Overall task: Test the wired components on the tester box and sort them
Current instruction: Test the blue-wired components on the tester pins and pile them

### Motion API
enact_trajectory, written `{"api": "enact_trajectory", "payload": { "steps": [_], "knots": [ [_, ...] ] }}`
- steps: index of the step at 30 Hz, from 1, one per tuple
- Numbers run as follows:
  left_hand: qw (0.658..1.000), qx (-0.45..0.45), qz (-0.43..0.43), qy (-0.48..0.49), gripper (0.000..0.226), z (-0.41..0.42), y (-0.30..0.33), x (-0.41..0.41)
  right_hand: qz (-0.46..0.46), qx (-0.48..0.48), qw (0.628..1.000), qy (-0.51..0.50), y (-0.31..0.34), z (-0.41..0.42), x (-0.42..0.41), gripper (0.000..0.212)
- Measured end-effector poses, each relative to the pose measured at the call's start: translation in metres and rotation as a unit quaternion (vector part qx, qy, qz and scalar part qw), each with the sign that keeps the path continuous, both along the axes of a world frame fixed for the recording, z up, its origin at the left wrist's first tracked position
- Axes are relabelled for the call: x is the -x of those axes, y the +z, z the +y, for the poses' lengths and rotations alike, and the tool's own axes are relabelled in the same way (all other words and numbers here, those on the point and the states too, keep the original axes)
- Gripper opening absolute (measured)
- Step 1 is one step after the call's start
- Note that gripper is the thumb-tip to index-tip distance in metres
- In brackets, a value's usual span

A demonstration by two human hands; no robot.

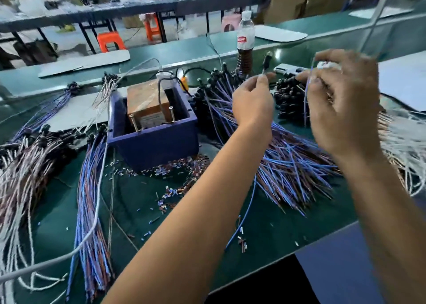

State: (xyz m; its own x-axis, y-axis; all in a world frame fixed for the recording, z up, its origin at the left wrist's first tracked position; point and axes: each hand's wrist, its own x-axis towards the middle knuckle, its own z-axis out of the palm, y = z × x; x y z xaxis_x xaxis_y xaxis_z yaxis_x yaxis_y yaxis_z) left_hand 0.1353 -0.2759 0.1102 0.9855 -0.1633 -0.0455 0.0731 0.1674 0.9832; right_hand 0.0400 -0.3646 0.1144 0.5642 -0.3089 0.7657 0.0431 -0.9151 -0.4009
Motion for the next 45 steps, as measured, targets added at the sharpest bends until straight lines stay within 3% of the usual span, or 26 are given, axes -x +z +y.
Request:
{"api": "enact_trajectory", "payload": {
  "steps": [1,2,4,5,6,7,9,10,11,14,21,25,29,32,36,38,41,45],
  "knots": [
    [0.998,-0.046,-0.042,0.006,0.026,0.0,-0.004,-0.004,-0.008,-0.11,0.99,0.083,0.0,-0.001,-0.001,0.04],
    [0.994,-0.076,-0.072,0.011,0.026,0.001,-0.007,-0.009,-0.018,-0.264,0.943,0.202,-0.001,-0.003,0.0,0.047],
    [0.994,-0.084,-0.069,0.01,0.025,0.002,-0.013,-0.018,-0.001,-0.512,0.773,0.375,-0.001,-0.004,0.0,0.065],
    [0.996,-0.079,-0.045,0.012,0.023,0.004,-0.016,-0.022,0.033,-0.555,0.733,0.392,-0.004,-0.005,-0.001,0.07],
    [0.997,-0.074,-0.015,0.015,0.02,0.005,-0.017,-0.026,0.073,-0.554,0.738,0.379,-0.008,-0.005,-0.003,0.069],
    [0.997,-0.066,0.014,0.021,0.017,0.007,-0.018,-0.031,0.122,-0.5,0.788,0.338,-0.014,-0.005,-0.007,0.062],
    [0.997,-0.04,0.055,0.038,0.021,0.011,-0.021,-0.042,0.234,-0.208,0.932,0.185,-0.03,-0.007,-0.018,0.041],
    [0.996,-0.034,0.068,0.049,0.024,0.013,-0.022,-0.047,0.276,-0.077,0.952,0.109,-0.037,-0.007,-0.022,0.033],
    [0.995,-0.03,0.075,0.061,0.022,0.015,-0.023,-0.052,0.303,-0.016,0.95,0.072,-0.042,-0.005,-0.025,0.032],
    [0.991,-0.021,0.088,0.101,0.008,0.021,-0.027,-0.064,0.299,-0.064,0.949,0.079,-0.052,0.003,-0.031,0.027],
    [0.988,-0.052,0.07,0.128,0.021,0.028,-0.044,-0.063,0.25,-0.063,0.966,0.026,-0.054,0.004,-0.04,0.021],
    [0.997,-0.049,-0.004,0.06,0.027,0.042,-0.046,-0.034,0.326,0.003,0.945,0.03,-0.049,0.013,-0.043,0.016],
    [0.988,-0.14,-0.042,-0.058,0.028,0.078,-0.043,-0.017,0.342,0.012,0.936,0.085,-0.035,0.037,-0.042,0.009],
    [0.939,-0.281,-0.064,-0.186,0.029,0.123,-0.041,-0.012,0.426,0.085,0.893,0.121,-0.02,0.071,-0.044,0.012],
    [0.795,-0.477,-0.036,-0.373,0.027,0.195,-0.036,-0.009,0.489,0.16,0.837,0.189,-0.014,0.138,-0.05,0.03],
    [0.742,-0.532,-0.01,-0.408,0.028,0.229,-0.032,-0.01,0.486,0.185,0.827,0.214,-0.018,0.176,-0.054,0.03],
    [0.71,-0.612,0.005,-0.349,0.029,0.274,-0.03,-0.021,0.467,0.173,0.829,0.253,-0.024,0.226,-0.064,0.032],
    [0.668,-0.733,-0.05,-0.116,0.01,0.324,-0.03,-0.04,0.45,0.1,0.835,0.301,-0.04,0.29,-0.085,0.015]
  ]
}}
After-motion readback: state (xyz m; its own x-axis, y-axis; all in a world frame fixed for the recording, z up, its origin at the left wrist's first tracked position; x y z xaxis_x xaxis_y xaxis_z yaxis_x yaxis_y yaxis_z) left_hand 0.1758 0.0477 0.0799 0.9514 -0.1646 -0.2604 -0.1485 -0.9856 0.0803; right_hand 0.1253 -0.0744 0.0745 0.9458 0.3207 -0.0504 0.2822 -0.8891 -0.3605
